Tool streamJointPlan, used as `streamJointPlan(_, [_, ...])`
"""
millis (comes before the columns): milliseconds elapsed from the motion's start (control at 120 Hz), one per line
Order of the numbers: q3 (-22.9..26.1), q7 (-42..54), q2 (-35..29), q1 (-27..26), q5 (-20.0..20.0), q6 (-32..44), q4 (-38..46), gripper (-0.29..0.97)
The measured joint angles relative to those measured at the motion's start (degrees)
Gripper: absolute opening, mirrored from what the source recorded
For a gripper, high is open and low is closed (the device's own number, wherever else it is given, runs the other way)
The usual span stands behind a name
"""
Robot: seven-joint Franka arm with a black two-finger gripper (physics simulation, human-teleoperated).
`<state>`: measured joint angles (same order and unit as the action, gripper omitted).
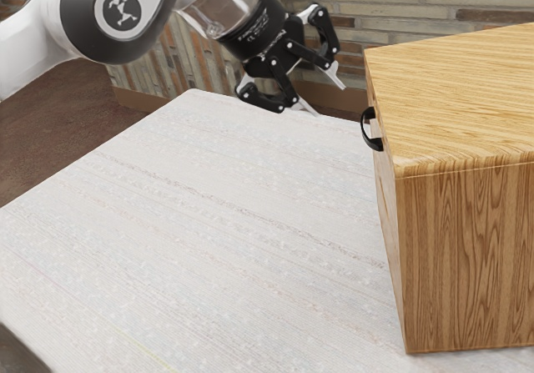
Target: Pull the drawer handle with one arm to open the drawer
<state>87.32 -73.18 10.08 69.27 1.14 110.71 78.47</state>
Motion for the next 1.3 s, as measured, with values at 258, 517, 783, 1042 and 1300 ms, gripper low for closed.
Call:
streamJointPlan(258, [10.86,-0.57,7.73,8.66,8.19,0.69,2.10,0.23])
streamJointPlan(517, [19.76,-0.26,23.39,10.19,17.40,3.58,8.80,0.23])
streamJointPlan(783, [14.03,1.81,25.94,6.26,19.35,10.78,9.70,0.22])
streamJointPlan(1042, [9.70,3.98,28.29,5.83,19.62,13.76,8.85,0.22])
streamJointPlan(1300, [5.98,6.18,28.49,-1.19,19.59,18.33,8.77,0.19])
